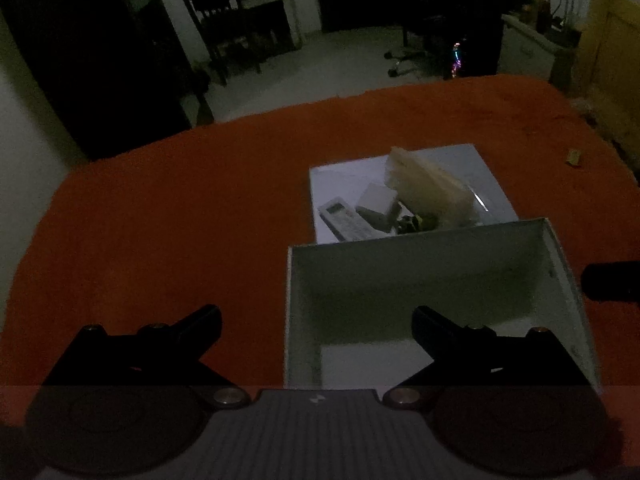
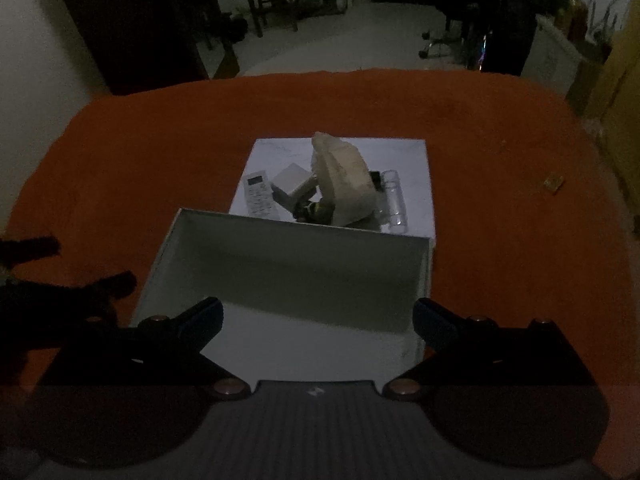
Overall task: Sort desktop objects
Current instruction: 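Move both tools toward the items on the white sheet, then grasp the white remote with the left tool while the right tool grasps the clear glass tube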
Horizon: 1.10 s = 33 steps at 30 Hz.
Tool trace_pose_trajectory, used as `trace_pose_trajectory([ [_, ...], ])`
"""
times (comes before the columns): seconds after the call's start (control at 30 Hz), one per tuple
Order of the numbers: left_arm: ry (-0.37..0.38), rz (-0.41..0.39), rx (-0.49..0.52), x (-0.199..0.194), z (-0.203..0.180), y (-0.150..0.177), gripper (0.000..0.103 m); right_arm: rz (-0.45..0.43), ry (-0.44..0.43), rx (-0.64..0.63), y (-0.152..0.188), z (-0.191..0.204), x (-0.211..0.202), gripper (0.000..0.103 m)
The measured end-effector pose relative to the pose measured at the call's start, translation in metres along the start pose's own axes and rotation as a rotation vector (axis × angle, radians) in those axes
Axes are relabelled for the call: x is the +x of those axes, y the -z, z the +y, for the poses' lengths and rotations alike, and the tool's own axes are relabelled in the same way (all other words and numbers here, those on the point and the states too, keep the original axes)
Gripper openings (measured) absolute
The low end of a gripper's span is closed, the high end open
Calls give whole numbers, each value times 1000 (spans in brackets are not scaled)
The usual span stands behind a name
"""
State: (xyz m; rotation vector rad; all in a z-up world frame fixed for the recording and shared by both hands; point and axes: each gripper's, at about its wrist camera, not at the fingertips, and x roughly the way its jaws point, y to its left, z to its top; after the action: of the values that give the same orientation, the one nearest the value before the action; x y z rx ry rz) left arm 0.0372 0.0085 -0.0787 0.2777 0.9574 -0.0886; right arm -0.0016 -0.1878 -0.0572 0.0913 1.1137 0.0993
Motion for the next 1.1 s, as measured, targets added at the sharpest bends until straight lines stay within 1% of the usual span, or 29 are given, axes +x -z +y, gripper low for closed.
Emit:
trace_pose_trajectory([
  [0.07, 52, 43, -16, 7, 1, 1, 102, 1, -4, 13, -2, -6, 4, 103],
  [0.13, 92, 69, -29, 17, 0, 5, 102, -14, 20, -13, -1, -4, 4, 103],
  [0.23, 118, 105, -35, 25, -1, 11, 102, -44, 47, -59, 3, -2, 0, 103],
  [0.3, 124, 128, -33, 29, -3, 14, 102, -61, 43, -54, 5, -5, -2, 103],
  [0.33, 105, 134, -26, 29, -5, 16, 102, -67, 39, -42, 6, -8, -2, 103],
  [0.37, 68, 136, -7, 29, -9, 18, 102, -73, 33, -17, 7, -11, -3, 103],
  [0.43, -69, 116, 103, 25, -27, 21, 102, -99, 36, 22, 7, -19, 2, 103],
  [0.47, -96, 100, 158, 23, -33, 23, 102, -113, 38, 41, 7, -22, 4, 103],
  [0.5, -75, 87, 188, 21, -36, 24, 102, -124, 46, 41, 8, -23, 5, 103],
  [0.53, -18, 88, 171, 19, -34, 23, 102, -130, 51, 26, 8, -22, 7, 103],
  [0.6, 102, 122, 82, 21, -27, 18, 102, -129, 46, -24, 4, -21, 13, 103],
  [0.63, 134, 130, 62, 22, -26, 15, 102, -122, 42, -30, 2, -21, 16, 103],
  [0.67, 148, 118, 54, 23, -26, 11, 102, -120, 32, -24, 1, -22, 18, 103],
  [0.73, 131, 66, 71, 24, -29, 3, 102, -125, 12, -15, -8, -25, 24, 103],
  [0.77, 129, 55, 76, 27, -29, -1, 102, -141, 1, -23, -11, -26, 25, 103],
  [0.8, 143, 60, 66, 32, -28, -7, 102, -160, -13, -33, -14, -27, 27, 103],
  [0.87, 208, 90, -7, 45, -21, -18, 102, -196, -24, -65, -23, -29, 31, 103],
  [0.9, 239, 101, -54, 49, -17, -23, 102, -184, -25, -68, -29, -32, 35, 103],
  [0.93, 251, 106, -98, 54, -12, -28, 102, -171, -25, -71, -36, -35, 39, 103],
  [0.97, 245, 106, -119, 59, -9, -33, 102, -158, -26, -74, -42, -38, 42, 103],
  [1.03, 209, 98, -110, 72, -4, -46, 102, -138, -17, -45, -59, -46, 49, 103],
  [1.07, 182, 87, -89, 78, -4, -53, 102, -131, -4, -38, -68, -51, 52, 103],
  [1.1, 137, 61, -37, 82, -7, -61, 102, -127, 13, -33, -76, -54, 57, 103],
])
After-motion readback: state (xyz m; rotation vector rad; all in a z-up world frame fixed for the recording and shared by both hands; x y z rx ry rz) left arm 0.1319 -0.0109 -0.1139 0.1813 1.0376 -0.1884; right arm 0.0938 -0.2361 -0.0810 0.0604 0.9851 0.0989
